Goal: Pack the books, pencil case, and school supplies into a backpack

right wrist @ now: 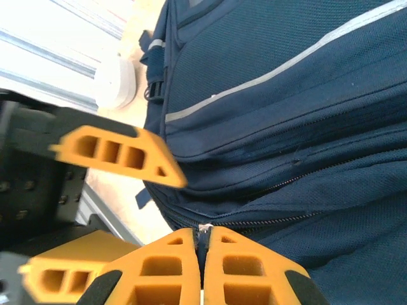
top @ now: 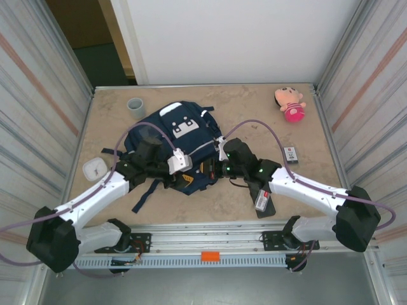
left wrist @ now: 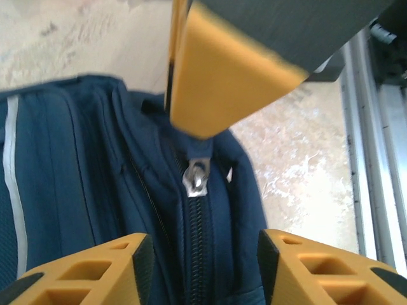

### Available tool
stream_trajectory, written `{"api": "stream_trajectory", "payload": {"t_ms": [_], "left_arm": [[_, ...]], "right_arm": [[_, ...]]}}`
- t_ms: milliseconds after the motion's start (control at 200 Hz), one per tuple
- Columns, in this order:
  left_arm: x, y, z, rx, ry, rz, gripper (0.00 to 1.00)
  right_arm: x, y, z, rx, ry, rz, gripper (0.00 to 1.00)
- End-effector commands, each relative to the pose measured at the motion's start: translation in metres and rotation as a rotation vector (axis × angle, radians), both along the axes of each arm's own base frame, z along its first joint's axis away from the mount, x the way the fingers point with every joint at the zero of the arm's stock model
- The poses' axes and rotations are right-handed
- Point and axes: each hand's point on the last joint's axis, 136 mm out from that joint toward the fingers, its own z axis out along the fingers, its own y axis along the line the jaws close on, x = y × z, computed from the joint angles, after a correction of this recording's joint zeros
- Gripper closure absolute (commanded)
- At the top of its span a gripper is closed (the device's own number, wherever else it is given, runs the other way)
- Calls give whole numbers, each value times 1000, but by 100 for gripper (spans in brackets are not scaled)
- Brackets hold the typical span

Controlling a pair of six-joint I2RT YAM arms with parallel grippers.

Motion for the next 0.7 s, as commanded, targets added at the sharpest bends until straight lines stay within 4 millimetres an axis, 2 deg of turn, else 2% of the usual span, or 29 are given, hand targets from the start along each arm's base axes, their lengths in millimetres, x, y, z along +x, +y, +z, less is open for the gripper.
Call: {"api": "stream_trajectory", "payload": {"t_ms": [0,65,150,251,366,451,506,586,697], "left_arm": [[6,5,-10,39,-2,45,54],[5,7,-12,60,-2,46,60],[5,15,-15,109,-8,61,80],[3,29,-14,165,-29,81,93],[-4,45,-8,190,-41,85,95],[-7,60,-5,208,-41,111,95],[-8,72,-3,215,-44,138,95],[-10,85,0,223,-51,172,95],[-14,92,1,219,-58,187,90]], "right_arm": [[2,15,43,109,-60,31,100],[2,16,45,114,-66,38,100],[4,15,47,118,-65,45,100],[13,-1,41,96,-48,15,100],[33,-46,23,12,11,-117,100],[41,-64,17,29,20,-156,100],[42,-66,11,38,35,-155,100],[40,-58,7,50,53,-128,100],[35,-38,17,89,15,-79,100]]}}
